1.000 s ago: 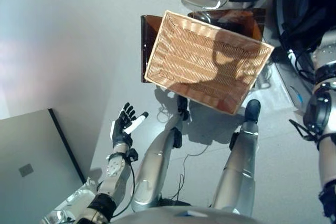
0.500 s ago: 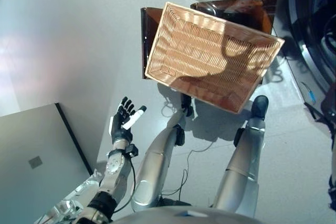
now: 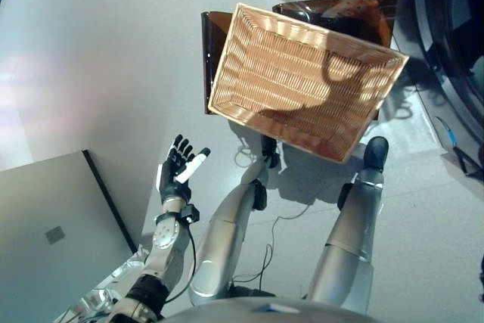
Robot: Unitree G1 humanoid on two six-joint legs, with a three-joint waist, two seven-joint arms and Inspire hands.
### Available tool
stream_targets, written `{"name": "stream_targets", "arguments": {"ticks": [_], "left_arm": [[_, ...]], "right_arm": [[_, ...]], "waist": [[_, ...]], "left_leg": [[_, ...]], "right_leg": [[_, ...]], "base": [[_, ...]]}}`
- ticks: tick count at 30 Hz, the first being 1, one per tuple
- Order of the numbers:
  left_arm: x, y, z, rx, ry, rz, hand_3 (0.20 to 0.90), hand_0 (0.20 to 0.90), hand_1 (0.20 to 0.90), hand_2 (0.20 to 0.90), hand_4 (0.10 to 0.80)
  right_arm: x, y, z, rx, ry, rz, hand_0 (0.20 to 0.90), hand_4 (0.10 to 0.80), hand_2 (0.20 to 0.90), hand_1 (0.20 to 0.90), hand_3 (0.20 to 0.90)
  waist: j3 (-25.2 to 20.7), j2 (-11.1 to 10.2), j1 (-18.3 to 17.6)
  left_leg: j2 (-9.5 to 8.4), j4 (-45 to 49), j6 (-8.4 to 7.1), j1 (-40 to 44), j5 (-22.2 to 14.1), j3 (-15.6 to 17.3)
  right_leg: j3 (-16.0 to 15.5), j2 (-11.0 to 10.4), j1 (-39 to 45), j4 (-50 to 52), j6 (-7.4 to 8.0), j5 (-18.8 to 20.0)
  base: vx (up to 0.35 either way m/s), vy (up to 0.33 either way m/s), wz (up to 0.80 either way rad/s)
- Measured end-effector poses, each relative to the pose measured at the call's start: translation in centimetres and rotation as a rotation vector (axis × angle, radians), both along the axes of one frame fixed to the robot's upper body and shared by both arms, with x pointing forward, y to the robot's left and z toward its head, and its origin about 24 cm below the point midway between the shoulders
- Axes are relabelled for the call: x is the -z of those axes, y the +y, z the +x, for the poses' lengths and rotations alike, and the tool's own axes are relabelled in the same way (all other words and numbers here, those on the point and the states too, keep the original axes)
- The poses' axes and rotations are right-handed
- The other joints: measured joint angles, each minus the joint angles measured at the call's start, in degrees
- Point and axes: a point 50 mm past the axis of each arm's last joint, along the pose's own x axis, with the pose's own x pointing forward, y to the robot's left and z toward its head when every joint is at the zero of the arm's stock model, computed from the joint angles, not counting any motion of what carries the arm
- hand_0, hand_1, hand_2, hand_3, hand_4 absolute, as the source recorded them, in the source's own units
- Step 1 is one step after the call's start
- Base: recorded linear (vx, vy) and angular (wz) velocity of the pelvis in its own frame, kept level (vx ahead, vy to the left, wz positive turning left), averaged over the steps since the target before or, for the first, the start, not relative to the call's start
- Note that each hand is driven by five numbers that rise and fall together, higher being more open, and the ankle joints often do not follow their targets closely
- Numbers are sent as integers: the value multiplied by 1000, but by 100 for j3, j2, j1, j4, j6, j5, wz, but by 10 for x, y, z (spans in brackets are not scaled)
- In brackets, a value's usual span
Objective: Pick up the clothes and place them into the washing machine
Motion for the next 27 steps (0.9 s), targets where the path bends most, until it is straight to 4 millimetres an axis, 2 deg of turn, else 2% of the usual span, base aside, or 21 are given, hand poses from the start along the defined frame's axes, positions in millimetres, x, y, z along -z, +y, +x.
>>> {"name": "stream_targets", "arguments": {"ticks": [2, 3, 4, 5, 6, 10, 17, 23, 27], "left_arm": [[0, 0, 0, 0, -1, 0, 900, 900, 900, 900, 800], [0, 0, 0, 0, -2, 0, 900, 900, 900, 900, 800], [0, 0, 0, 0, -2, 0, 900, 900, 900, 900, 800], [0, 0, 0, -1, -2, 0, 900, 900, 900, 900, 800], [-1, 0, 0, 0, -4, 0, 900, 900, 900, 900, 800], [-4, 5, 1, -1, -17, 14, 900, 900, 900, 900, 800], [-5, 6, 0, -19, -13, 27, 900, 900, 900, 900, 800], [-7, 6, 1, -23, -21, 28, 900, 900, 900, 900, 800], [-9, 8, 1, -31, -28, 37, 900, 900, 900, 900, 800]], "right_arm": [[1, 0, 0, 2, 5, 11, 200, 300, 200, 200, 200], [1, 0, 0, 6, 14, 11, 282, 359, 282, 282, 282], [1, 0, 0, 8, 18, 12, 282, 359, 282, 282, 282], [3, -1, 1, 9, 44, 14, 700, 657, 700, 700, 700], [4, -1, 1, 7, 65, 15, 900, 800, 900, 900, 900], [9, 1, 8, -12, 220, 8, 900, 800, 900, 900, 900], [7, 4, 11, 20, 388, -84, 900, 800, 900, 900, 900], [8, 4, 11, 39, 457, -106, 900, 800, 900, 900, 900], [12, 3, 12, 72, 596, -142, 900, 800, 900, 900, 900]], "waist": [[0, 1, -8], [-1, 1, -9], [-1, 1, -1], [-2, 3, 10], [-3, 3, 18], [-8, 11, 16], [-9, 12, -3], [-9, 13, -15], [-9, 13, 1]], "left_leg": [[0, 15, 4, 0, -4, 6], [0, 37, 6, 0, -12, 17], [0, 57, 4, 0, -24, 21], [0, 99, 10, -1, -51, 27], [0, 118, 13, -1, -55, 33], [-1, 224, 22, -11, -92, 40], [6, 299, 30, -25, -101, 44], [23, 300, 32, -24, -105, 43], [40, 322, 31, -24, -106, 44]], "right_leg": [[11, 2, 0, 1, 2, 3], [26, 5, 0, 6, 8, 8], [33, 5, 2, 10, 7, 8], [55, 6, 15, 15, 8, 12], [65, 10, 19, 23, 18, 16], [96, 9, 42, 46, 26, 23], [120, 19, 65, 28, 18, 54], [113, 34, 94, -25, 7, 67], [106, 48, 104, -16, 4, 69]], "base": [[0, 0, 0], [33, 6, -3], [5, 14, -5], [39, 7, -5], [-85, 23, -4], [-58, 14, -2], [-29, 12, -1], [-12, 9, 0], [-29, 8, -1]]}}
